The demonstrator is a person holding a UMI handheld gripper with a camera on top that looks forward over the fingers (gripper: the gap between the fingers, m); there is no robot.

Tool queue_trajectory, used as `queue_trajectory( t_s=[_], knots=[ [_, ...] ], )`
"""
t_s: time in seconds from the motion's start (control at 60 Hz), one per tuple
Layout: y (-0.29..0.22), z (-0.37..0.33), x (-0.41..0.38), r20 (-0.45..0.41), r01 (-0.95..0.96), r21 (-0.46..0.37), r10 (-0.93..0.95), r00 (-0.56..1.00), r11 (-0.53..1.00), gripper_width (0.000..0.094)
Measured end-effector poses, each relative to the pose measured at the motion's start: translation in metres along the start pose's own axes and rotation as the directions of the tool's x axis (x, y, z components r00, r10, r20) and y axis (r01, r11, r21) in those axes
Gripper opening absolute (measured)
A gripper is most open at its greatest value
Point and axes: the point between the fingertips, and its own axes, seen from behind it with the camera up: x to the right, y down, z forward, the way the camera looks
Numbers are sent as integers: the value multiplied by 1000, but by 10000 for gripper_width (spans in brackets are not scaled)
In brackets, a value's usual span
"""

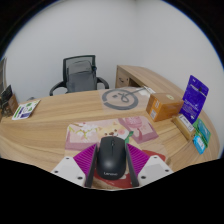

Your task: Arrange mouse

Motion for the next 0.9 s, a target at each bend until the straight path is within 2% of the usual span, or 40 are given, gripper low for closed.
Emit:
queue_trajectory(
  t_s=[0.05,0.1,0.15,0.283,0.417,0.517,0.7,0.9],
  knots=[
    [2,-1,6,-15,-5,-8,5,1000,1000,683],
    [0,-4,13,-36,2,-3,-2,999,1000,881],
    [1,-12,13,-30,-7,-14,7,1000,1000,840],
    [-20,-59,14,9,-38,15,38,999,999,868],
    [-41,-148,3,78,-13,45,10,997,999,868],
    [-48,-225,-4,95,21,75,-28,995,997,870],
    [-29,-345,-19,122,49,108,-62,991,993,865],
    [13,-427,-31,133,69,116,-84,988,991,865]
  ],
)
